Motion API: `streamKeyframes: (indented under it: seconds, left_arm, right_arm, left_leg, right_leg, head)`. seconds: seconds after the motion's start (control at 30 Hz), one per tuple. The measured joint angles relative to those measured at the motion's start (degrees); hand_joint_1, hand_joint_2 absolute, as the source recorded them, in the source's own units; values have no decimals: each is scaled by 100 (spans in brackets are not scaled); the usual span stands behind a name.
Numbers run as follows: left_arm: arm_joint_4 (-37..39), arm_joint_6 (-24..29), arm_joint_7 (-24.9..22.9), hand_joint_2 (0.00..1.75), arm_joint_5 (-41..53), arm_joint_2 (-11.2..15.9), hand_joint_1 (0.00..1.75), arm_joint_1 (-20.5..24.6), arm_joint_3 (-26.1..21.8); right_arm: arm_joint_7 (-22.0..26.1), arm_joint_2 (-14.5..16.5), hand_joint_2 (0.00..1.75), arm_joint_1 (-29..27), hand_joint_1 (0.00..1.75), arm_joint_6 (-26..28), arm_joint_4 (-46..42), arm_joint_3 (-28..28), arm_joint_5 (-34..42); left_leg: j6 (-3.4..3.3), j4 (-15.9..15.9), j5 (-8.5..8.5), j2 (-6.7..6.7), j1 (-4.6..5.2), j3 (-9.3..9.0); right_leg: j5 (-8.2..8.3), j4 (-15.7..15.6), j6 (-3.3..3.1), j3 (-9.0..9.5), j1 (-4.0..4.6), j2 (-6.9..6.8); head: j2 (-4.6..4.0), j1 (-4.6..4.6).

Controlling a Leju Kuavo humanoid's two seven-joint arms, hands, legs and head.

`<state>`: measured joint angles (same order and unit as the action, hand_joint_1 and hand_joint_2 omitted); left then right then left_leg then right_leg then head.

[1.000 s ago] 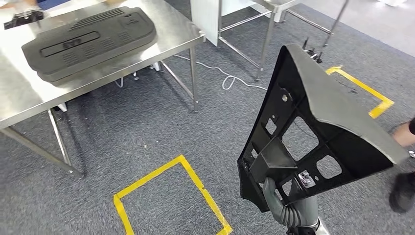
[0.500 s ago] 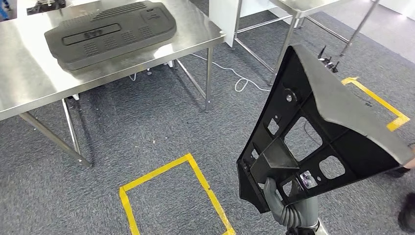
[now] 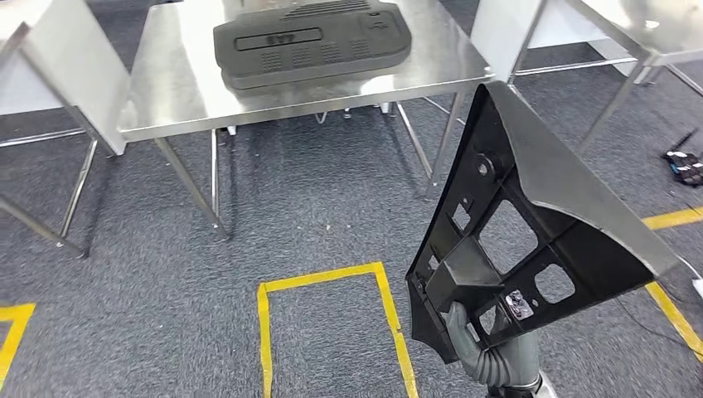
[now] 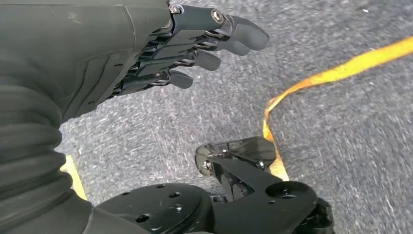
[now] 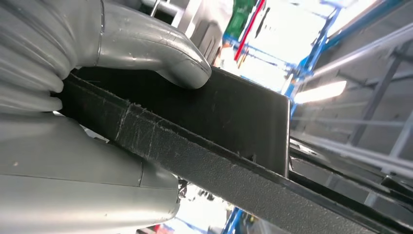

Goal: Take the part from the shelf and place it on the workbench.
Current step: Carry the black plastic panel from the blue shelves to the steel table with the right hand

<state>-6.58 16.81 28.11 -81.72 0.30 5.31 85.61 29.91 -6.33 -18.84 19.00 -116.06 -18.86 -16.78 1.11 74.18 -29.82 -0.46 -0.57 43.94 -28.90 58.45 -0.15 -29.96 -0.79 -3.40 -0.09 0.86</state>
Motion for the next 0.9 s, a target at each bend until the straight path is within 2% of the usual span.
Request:
streamKeyframes:
  seconds: [0.07, 0.13, 0.17, 0.23, 0.3, 0.33, 0.4, 0.43, 0.47, 0.5, 0.53, 0.6, 0.63, 0.7, 0.73, 0.83, 0.9]
  left_arm:
    - [0, 1, 8, 175, -2, -1, 0, -3, 0]
    - [0, 3, 17, 175, -2, -1, 0, -3, 0]
    - [0, 4, 21, 175, -3, -1, 0, -6, 0]
    - [0, 10, 26, 175, -13, -1, 0, -14, 0]
    - [0, 14, 22, 175, -36, -4, 0, -11, 0]
    - [0, 15, 19, 175, -47, -6, 0, 0, 0]
    - [0, 8, 15, 175, -60, -8, 0, 24, 0]
    - [0, 3, 15, 175, -63, -9, 0, 29, 0]
    - [0, -5, 15, 175, -67, -11, 0, 28, 0]
    - [0, -11, 16, 175, -68, -14, 0, 26, 0]
    - [0, -20, 18, 175, -70, -19, 0, 24, 0]
    - [0, -40, 30, 175, -73, -26, 0, 24, 0]
    - [0, -49, 38, 175, -77, -27, 0, 24, 0]
    - [0, -57, 47, 175, -85, -22, 0, 21, 0]
    - [0, -60, 49, 175, -88, -17, 0, 17, 0]
    - [0, -70, 51, 175, -89, -5, 0, 7, 0]
    - [0, -81, 39, 175, -84, -7, 0, 6, 0]
  right_arm:
    - [-16, 4, 175, 9, 175, -1, 0, 3, -6]
    - [-37, 9, 175, 24, 175, -2, -1, 8, -18]
    - [-45, 12, 175, 34, 175, -3, -1, 9, -21]
    - [-61, 24, 175, 50, 175, -4, -2, 9, -4]
    - [-86, 36, 175, 57, 175, 1, -6, 13, 28]
    - [-99, 43, 175, 56, 175, 7, -7, 16, 43]
    - [-126, 52, 175, 49, 175, 18, -6, 22, 63]
    - [-142, 56, 175, 43, 175, 21, 1, 23, 69]
    - [-156, 57, 175, 37, 175, 22, 7, 24, 72]
    - [-168, 57, 175, 31, 175, 24, 12, 25, 74]
    - [-176, 59, 175, 27, 175, 26, 15, 26, 77]
    - [-183, 66, 175, 27, 175, 28, 16, 30, 83]
    - [-184, 74, 175, 27, 175, 30, 17, 31, 89]
    - [-188, 90, 175, 24, 175, 33, 18, 33, 99]
    - [-190, 97, 175, 23, 175, 36, 17, 36, 102]
    - [-191, 116, 175, 23, 175, 43, 19, 52, 103]
    - [-191, 126, 175, 22, 175, 45, 21, 60, 96]
  left_leg:
    - [-5, -676, 291, 84, -18, -394]
    - [-41, -1247, 431, 154, 0, -730]
    - [-68, -1357, 425, 168, 20, -793]
    - [-137, -1387, 426, 134, 50, -798]
    - [-218, -1444, 457, 101, 39, -810]
    - [-253, -1470, 475, 83, 20, -817]
    - [-289, -1481, 485, 40, 9, -803]
    - [-293, -1480, 485, 11, 9, -797]
    - [-294, -1480, 485, -19, 7, -793]
    - [-292, -1479, 487, -47, 2, -793]
    - [-286, -1479, 490, -77, -4, -794]
    - [-252, -1469, 499, -130, 0, -795]
    - [-223, -1462, 502, -150, 12, -793]
    - [-180, -1464, 498, -170, 41, -792]
    - [-215, -1472, 505, -172, 40, -792]
    - [-347, -1493, 536, -169, 36, -800]
    - [-336, -1514, 553, -167, 30, -816]
  right_leg:
    - [-29, 2, 30, 26, -1, -95]
    - [-66, 9, 93, 13, 31, -153]
    - [-76, 7, 121, 14, 41, -176]
    - [-78, -10, 178, 36, 46, -201]
    - [-150, 105, 217, -13, 32, -73]
    - [-256, 319, 216, -128, 27, 44]
    - [-540, 1035, 187, -505, 10, 253]
    - [-642, 1379, 190, -695, 5, 290]
    - [-669, 1567, 216, -812, -1, 304]
    - [-606, 1538, 264, -825, -12, 309]
    - [-470, 1296, 325, -728, -28, 309]
    - [-149, 517, 422, -374, -63, 323]
    - [-40, 227, 415, -245, -70, 333]
    - [40, 14, 337, -165, -62, 349]
    - [57, 6, 298, -156, -60, 350]
    - [83, -5, 257, -127, -45, 350]
    - [89, -3, 242, -128, -30, 350]
  head:
    - [0, 0]
    - [0, -13]
    - [0, -20]
    - [0, -35]
    - [0, -40]
    - [0, -51]
    - [0, -69]
    - [0, -74]
    - [0, -73]
    - [0, -75]
    - [0, -75]
    - [0, -79]
    - [0, -75]
    - [0, -67]
    - [0, -60]
    - [0, -46]
    - [0, -43]
